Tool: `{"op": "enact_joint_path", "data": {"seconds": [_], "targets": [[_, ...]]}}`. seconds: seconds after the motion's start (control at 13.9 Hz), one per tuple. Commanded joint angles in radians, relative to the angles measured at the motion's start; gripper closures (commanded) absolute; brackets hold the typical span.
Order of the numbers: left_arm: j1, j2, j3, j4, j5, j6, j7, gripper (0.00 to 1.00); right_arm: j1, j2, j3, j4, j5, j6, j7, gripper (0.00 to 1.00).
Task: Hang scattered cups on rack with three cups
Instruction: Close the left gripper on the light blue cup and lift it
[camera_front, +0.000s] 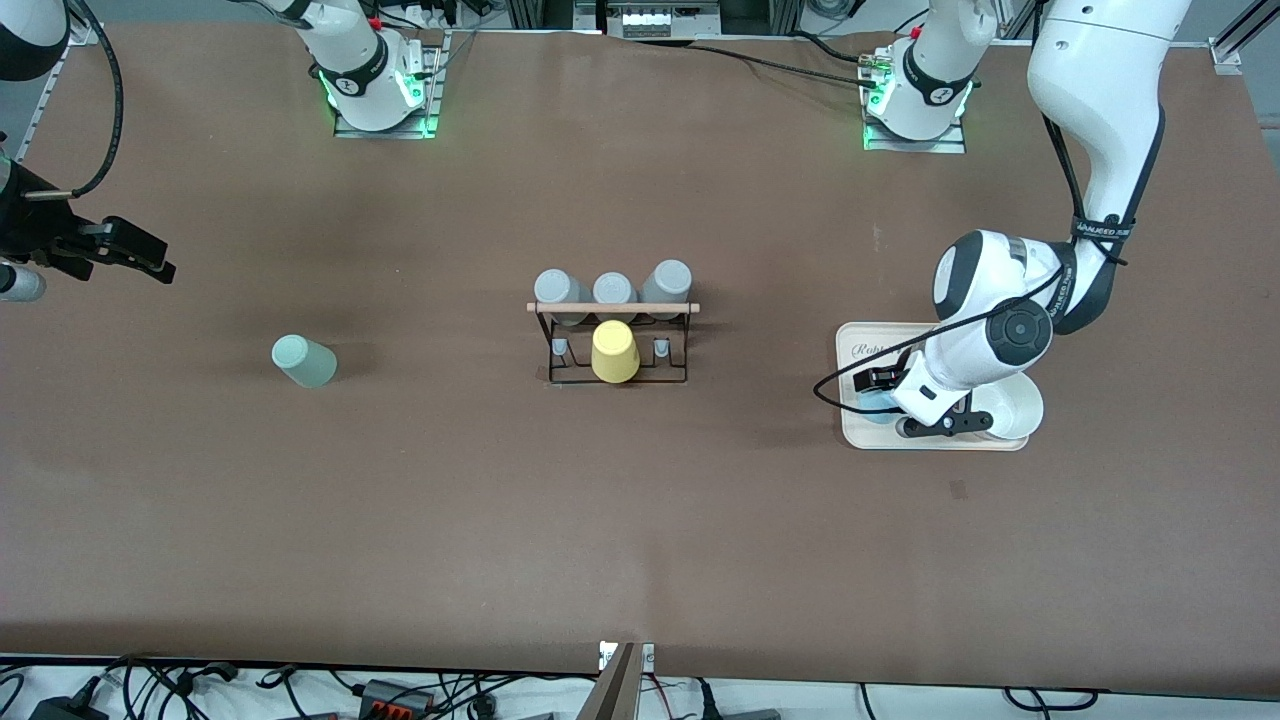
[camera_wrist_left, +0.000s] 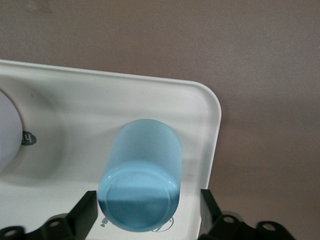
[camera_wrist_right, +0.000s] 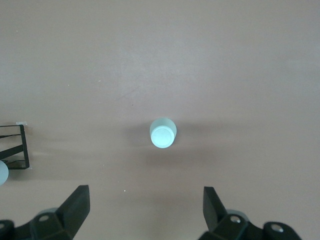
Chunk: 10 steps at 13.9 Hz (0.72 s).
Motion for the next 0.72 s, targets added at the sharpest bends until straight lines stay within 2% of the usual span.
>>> {"op": "enact_joint_path", "data": {"seconds": [0.0, 0.14, 0.29, 0.43, 0.65], "targets": [[0.001, -0.014, 0.003, -0.015, 0.004, 0.012, -0.008, 0.37, -0.013, -0.003, 0.011, -0.003, -0.005, 0.004, -0.014, 0.0], [0.007, -0.023, 0.001, -0.008, 0.004, 0.003, -0.006, 0.53, -0.013, -0.003, 0.011, -0.003, -0.008, 0.001, -0.016, 0.0], [0.002, -0.067, 0.004, 0.009, 0.004, -0.026, -0.006, 0.6, -0.013, -0.003, 0.011, -0.003, -0.008, 0.001, -0.016, 0.0], [-0.01, -0.097, -0.003, 0.111, 0.004, -0.113, -0.028, 0.61, -0.013, -0.003, 0.011, -0.003, -0.008, 0.0, -0.016, 0.0], [-0.088, -0.084, -0.003, 0.309, 0.001, -0.28, -0.165, 0.61, -0.013, -0.003, 0.011, -0.003, -0.008, -0.003, -0.017, 0.0]]}}
